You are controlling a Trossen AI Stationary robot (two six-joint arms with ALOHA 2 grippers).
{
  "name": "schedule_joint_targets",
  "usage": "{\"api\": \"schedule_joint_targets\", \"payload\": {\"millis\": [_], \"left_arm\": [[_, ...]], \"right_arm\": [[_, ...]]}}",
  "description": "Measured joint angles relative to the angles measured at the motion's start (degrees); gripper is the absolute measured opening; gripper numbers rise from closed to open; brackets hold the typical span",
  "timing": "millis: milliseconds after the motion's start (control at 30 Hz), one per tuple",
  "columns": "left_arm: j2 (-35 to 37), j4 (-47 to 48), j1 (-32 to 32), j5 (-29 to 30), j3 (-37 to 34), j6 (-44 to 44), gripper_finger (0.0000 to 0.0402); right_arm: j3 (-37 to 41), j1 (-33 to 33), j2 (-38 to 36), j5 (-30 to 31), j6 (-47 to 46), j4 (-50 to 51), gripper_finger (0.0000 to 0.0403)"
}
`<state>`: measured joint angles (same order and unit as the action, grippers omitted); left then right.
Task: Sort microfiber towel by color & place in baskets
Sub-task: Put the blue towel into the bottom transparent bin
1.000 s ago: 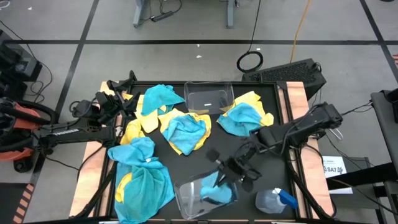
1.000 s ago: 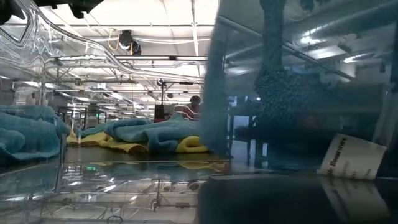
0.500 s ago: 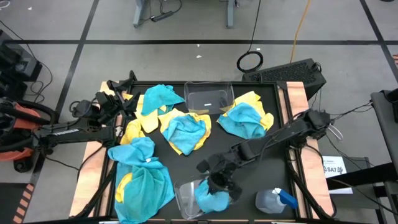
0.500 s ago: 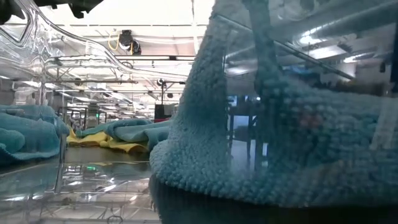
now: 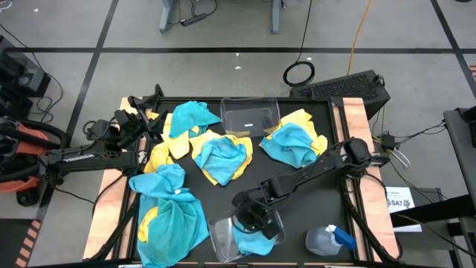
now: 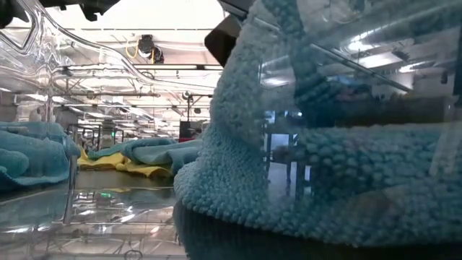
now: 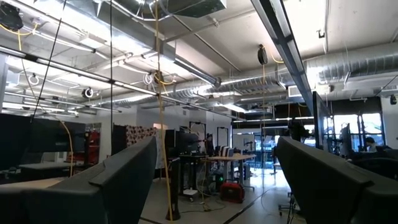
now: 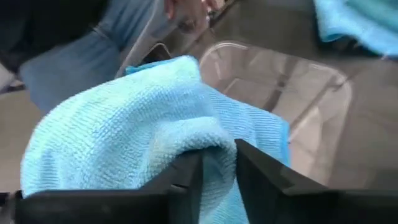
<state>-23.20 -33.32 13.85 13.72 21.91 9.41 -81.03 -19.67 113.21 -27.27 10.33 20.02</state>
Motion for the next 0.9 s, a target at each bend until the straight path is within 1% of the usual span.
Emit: {"api": "schedule_joint_targets", "payload": {"millis": [67, 200, 367, 433, 500, 600, 667, 833, 900], "left_arm": [[0.0, 0.0, 0.0, 0.0, 0.0, 0.0, 0.0335], [0.0, 0.0, 0.0, 0.0, 0.0, 0.0, 0.0335], [0.0, 0.0, 0.0, 0.0, 0.0, 0.0, 0.0335], [0.0, 0.0, 0.0, 0.0, 0.0, 0.0, 0.0335], [0.0, 0.0, 0.0, 0.0, 0.0, 0.0, 0.0335], [0.0, 0.0, 0.0, 0.0, 0.0, 0.0, 0.0335], [0.0, 0.0, 0.0, 0.0, 0.0, 0.0, 0.0335], [0.0, 0.0, 0.0, 0.0, 0.0, 0.0, 0.0335], [0.0, 0.0, 0.0, 0.0, 0.0, 0.0, 0.0335]], "right_arm": [[0.0, 0.4, 0.0, -1.7, -0.3, -0.1, 0.0111], [0.0, 1.0, -1.9, -1.6, -0.4, 0.8, 0.0146], [0.1, 0.9, -8.7, -1.5, 1.6, 2.1, 0.0183], [0.1, 0.9, -11.9, -0.3, 2.7, 4.9, 0.0196], [0.1, 0.9, -15.5, 5.6, 3.5, 8.5, 0.0205], [0.0, 0.9, -20.4, 17.9, 4.2, 16.3, 0.0215], [0.0, 1.3, -22.9, 24.1, 3.5, 20.8, 0.0217], [0.0, 3.3, -27.4, 41.9, -2.9, 34.1, 0.0216], [0.3, 4.8, -28.1, 48.0, -6.3, 38.7, 0.0216]]}}
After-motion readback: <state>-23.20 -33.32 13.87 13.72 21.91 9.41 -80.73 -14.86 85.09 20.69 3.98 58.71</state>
